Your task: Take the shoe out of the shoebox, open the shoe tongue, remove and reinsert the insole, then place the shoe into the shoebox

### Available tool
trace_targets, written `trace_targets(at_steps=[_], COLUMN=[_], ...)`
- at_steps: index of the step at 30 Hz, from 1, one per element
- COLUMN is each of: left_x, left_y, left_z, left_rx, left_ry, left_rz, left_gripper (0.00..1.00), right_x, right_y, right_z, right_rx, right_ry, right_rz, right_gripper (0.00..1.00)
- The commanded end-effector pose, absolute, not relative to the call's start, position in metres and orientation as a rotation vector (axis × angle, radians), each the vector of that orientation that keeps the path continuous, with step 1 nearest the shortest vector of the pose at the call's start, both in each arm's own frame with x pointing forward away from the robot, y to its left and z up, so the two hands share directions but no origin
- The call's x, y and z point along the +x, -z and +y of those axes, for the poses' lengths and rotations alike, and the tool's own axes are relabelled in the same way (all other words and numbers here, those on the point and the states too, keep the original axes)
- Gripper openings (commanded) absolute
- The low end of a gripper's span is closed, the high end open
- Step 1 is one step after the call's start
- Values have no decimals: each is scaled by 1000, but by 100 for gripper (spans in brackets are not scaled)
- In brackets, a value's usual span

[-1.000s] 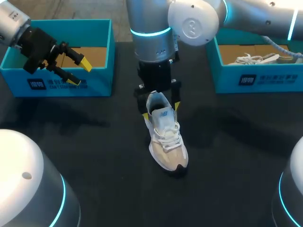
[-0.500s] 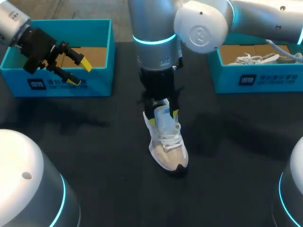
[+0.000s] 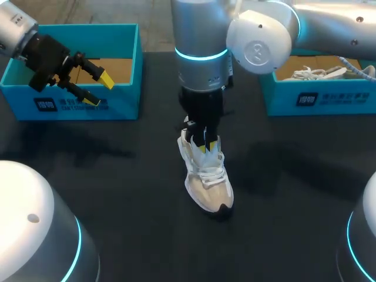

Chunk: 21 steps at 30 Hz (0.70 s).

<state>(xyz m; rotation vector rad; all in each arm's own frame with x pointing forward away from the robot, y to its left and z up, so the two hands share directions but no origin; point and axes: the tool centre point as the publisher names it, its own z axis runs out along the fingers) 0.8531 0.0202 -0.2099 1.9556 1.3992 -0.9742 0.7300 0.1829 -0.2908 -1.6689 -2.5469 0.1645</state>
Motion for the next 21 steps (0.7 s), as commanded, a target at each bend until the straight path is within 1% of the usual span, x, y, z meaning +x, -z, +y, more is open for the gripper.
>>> trace_targets(at_steps=[1, 3, 6, 10, 15, 18, 21], left_x=[853, 853, 853, 853, 853, 853, 853], left_y=[210, 210, 210, 210, 210, 210, 210], left_z=[20, 20, 20, 20, 20, 20, 20], left_rx=[1958, 1958, 1958, 1958, 1958, 1958, 1958], left_ry=[970, 970, 970, 970, 970, 970, 970], left_rz=[1400, 1400, 1400, 1400, 1400, 1400, 1400], left_gripper=[100, 100, 100, 100, 100, 100, 100], right_x=[737, 739, 742, 749, 761, 767, 769], right_y=[296, 299, 306, 316, 324, 328, 328], right_z=[183, 182, 181, 182, 184, 186, 187], right_rx=[-1661, -1654, -1644, -1621, -1604, -1592, -1589], right_ry=[-182, -189, -190, -216, -244, -264, -288], right_rz=[-2549, -2551, -2551, -2553, -2572, -2584, -2593], right_gripper=[22, 26, 24, 23, 26, 33, 34])
